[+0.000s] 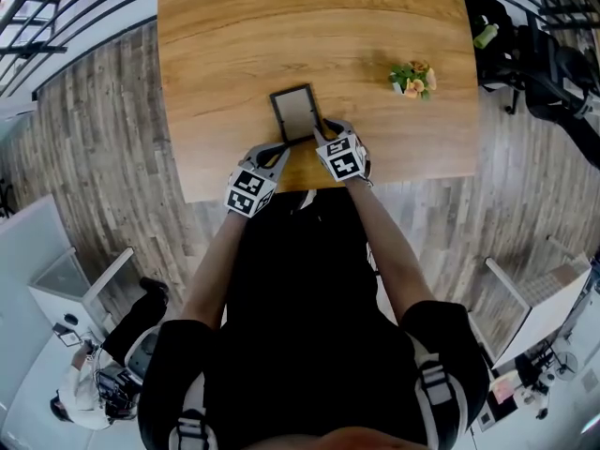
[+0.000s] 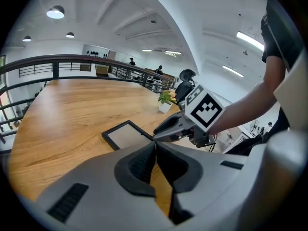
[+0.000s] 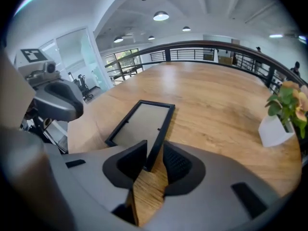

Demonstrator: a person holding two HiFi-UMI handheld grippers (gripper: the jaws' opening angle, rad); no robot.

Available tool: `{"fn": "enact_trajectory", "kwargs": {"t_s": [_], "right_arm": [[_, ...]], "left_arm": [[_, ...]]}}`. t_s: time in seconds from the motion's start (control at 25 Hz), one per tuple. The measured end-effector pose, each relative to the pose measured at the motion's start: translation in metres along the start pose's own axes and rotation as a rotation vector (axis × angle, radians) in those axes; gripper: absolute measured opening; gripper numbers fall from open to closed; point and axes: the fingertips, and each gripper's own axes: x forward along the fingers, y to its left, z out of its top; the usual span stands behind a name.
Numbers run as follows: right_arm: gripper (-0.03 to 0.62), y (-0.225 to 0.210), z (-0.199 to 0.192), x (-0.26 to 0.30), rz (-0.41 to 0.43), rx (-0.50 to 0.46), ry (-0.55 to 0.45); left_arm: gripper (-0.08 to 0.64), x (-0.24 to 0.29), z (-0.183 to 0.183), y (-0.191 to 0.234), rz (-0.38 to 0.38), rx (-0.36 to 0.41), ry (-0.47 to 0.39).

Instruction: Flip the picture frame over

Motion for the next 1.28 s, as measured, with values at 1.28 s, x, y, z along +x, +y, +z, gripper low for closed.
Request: {"fn": "enact_trajectory", "kwargs": {"t_s": [1.28], "right_arm": [[0.052,-0.009,0.005,-0.004,0.045,0.487,-0.06]], "left_arm": [[0.025,-0.022,-0.002,0.015,0.052,-0.105,-0.056]]}}
